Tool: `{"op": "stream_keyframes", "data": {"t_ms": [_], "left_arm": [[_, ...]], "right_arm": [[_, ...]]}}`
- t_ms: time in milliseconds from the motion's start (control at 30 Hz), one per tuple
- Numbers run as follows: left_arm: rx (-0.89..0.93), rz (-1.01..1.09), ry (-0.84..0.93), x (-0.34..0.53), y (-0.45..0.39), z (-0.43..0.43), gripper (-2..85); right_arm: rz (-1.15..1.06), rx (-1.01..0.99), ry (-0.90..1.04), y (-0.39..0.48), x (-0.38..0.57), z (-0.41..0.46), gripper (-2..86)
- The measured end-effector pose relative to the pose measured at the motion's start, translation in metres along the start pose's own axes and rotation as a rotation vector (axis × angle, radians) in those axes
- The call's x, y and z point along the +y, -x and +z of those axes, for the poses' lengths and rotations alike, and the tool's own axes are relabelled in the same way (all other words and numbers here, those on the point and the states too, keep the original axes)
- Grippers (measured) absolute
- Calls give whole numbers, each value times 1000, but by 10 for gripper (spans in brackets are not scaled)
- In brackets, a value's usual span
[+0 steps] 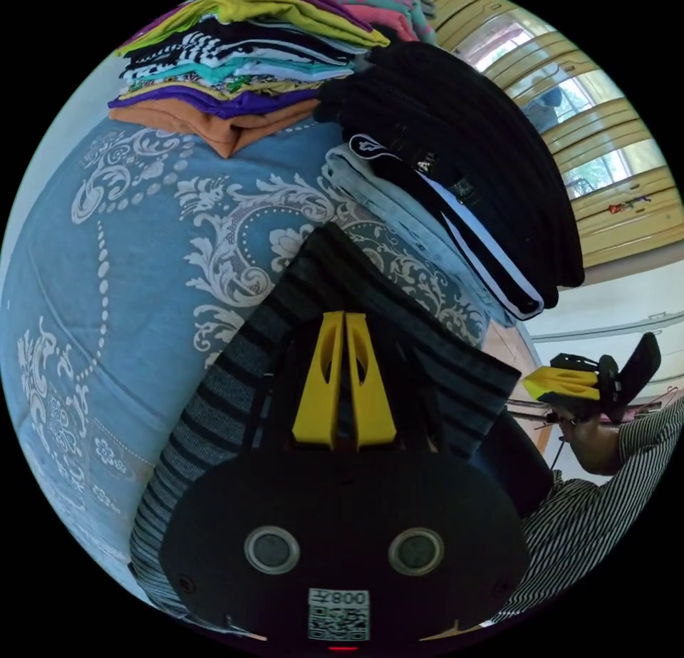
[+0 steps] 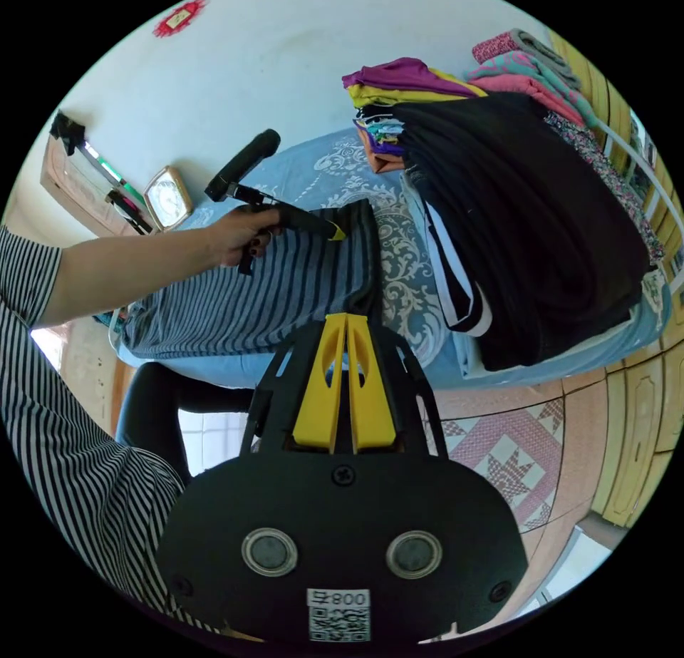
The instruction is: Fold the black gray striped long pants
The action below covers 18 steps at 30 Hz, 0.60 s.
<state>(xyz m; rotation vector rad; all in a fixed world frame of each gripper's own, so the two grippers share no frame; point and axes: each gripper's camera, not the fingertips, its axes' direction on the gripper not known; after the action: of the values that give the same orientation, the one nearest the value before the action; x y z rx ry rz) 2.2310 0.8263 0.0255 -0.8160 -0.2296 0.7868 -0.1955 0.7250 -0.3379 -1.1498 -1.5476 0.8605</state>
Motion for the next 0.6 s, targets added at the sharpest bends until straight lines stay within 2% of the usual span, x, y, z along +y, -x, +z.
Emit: {"op": "stream_keyframes", "data": {"t_ms": [200,333,467,600], "left_arm": [[33,-6,-85,25,15,36,3],[121,48,-136,65,16,58,5],[204,103,-86,108,11,118,5],[160,103,14,130,15,187,2]], "right_arm": [[-53,1,-54,52,-26,-22,0],[-78,53,-98,86,-46,-38,0],[-78,56,-108,101,-57,-49,0],[-113,-14,-41,125,-86,-16,0]]}}
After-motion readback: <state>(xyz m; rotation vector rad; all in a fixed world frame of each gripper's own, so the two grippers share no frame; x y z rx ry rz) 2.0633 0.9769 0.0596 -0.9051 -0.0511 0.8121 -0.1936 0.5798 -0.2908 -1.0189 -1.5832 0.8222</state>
